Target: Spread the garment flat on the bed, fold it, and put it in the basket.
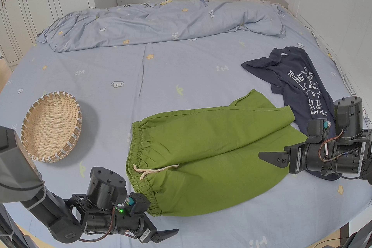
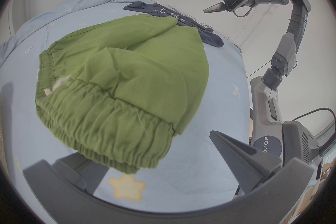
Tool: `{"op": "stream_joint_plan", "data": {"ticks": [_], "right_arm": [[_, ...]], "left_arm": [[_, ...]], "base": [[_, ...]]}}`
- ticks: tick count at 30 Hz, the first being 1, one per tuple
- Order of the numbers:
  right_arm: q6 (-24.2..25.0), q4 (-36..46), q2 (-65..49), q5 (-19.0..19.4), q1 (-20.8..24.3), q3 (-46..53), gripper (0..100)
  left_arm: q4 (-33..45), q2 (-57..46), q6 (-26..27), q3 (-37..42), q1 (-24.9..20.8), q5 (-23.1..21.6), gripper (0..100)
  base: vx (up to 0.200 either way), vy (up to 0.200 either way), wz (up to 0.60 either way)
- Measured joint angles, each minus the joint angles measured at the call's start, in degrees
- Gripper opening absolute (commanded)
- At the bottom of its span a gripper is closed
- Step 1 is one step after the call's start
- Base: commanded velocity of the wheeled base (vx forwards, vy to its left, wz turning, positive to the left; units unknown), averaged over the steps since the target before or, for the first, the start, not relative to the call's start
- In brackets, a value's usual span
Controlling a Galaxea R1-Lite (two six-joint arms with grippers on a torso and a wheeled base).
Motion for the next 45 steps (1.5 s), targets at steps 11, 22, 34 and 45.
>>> {"op": "stream_joint_plan", "data": {"ticks": [11,22,34,45], "right_arm": [[0.0,0.0,0.0,0.0,0.0,0.0,100],[0.0,0.0,0.0,0.0,0.0,0.0,100],[0.0,0.6,0.0,0.1,0.1,-0.4,100],[0.3,11.4,0.3,4.9,-4.4,-1.8,100]], "left_arm": [[0.0,0.5,-0.1,0.4,0.8,0.0,0],[0.0,-0.7,-3.0,0.5,3.9,-1.5,0],[11.2,-12.0,-20.7,3.8,8.9,-8.5,0],[42.4,-25.7,-9.6,5.0,27.6,-15.8,0]], "base": [[0.0,0.0,0.0],[0.0,0.0,0.0],[0.0,0.0,0.0],[0.0,0.0,0.0]]}}
